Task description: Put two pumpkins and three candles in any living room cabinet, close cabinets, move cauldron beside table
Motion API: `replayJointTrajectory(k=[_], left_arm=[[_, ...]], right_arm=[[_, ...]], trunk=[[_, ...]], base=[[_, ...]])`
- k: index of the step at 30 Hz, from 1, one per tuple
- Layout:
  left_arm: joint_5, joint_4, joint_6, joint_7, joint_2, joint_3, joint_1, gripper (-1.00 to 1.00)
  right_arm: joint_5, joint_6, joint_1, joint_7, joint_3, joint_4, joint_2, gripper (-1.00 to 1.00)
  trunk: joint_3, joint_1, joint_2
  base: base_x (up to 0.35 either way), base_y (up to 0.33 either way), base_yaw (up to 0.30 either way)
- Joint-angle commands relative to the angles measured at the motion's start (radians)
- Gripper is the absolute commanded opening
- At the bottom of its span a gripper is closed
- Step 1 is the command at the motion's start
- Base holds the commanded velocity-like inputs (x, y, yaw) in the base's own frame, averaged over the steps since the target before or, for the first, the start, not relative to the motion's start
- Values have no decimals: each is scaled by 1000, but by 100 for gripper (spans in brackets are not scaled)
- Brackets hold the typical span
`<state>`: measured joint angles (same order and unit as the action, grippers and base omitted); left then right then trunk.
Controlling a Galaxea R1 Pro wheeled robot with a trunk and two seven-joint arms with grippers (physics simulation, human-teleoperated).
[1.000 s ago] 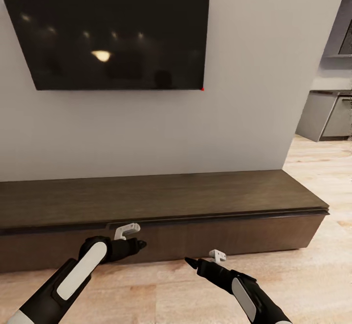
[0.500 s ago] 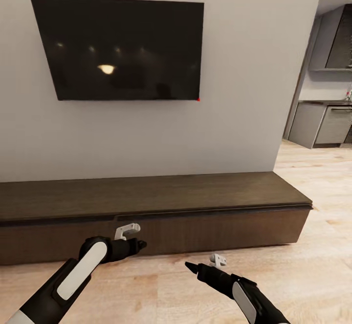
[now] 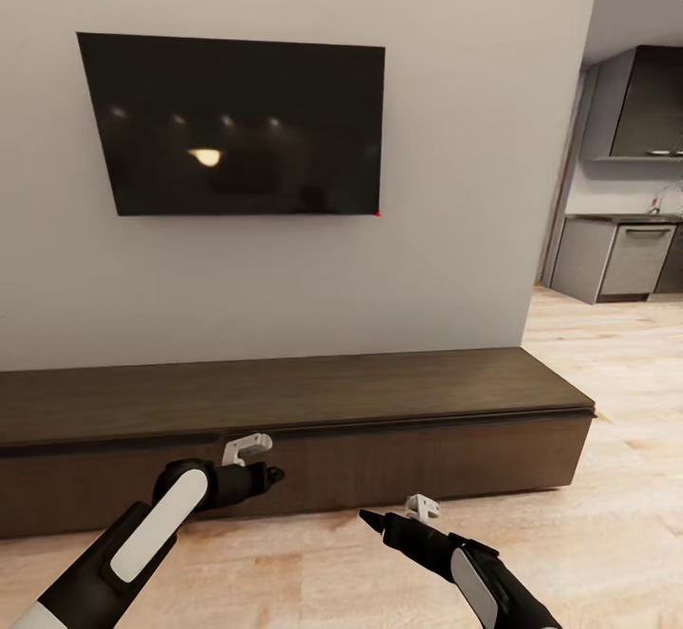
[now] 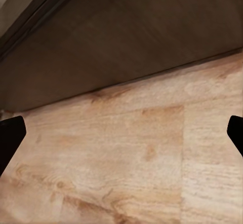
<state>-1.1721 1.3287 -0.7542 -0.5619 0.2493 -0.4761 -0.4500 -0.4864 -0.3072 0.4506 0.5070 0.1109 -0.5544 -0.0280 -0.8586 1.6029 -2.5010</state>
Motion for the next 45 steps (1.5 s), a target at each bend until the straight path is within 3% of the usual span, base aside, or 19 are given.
replayJointTrajectory(k=[1,6,45], left_arm=[[-10,1,1,-10,1,-2,-1,100],[-11,1,1,-10,1,-2,-1,100],[-9,1,1,-10,-2,-3,-1,100]], right_arm=[[-9,-7,0,0,1,-1,0,100],[-7,-6,0,-2,2,-1,0,100],[-1,-3,0,1,3,-1,0,100]], trunk=[[3,-1,0],[22,-3,1],[143,-152,274]], base=[[0,0,0],[0,0,0],[-62,5,0]])
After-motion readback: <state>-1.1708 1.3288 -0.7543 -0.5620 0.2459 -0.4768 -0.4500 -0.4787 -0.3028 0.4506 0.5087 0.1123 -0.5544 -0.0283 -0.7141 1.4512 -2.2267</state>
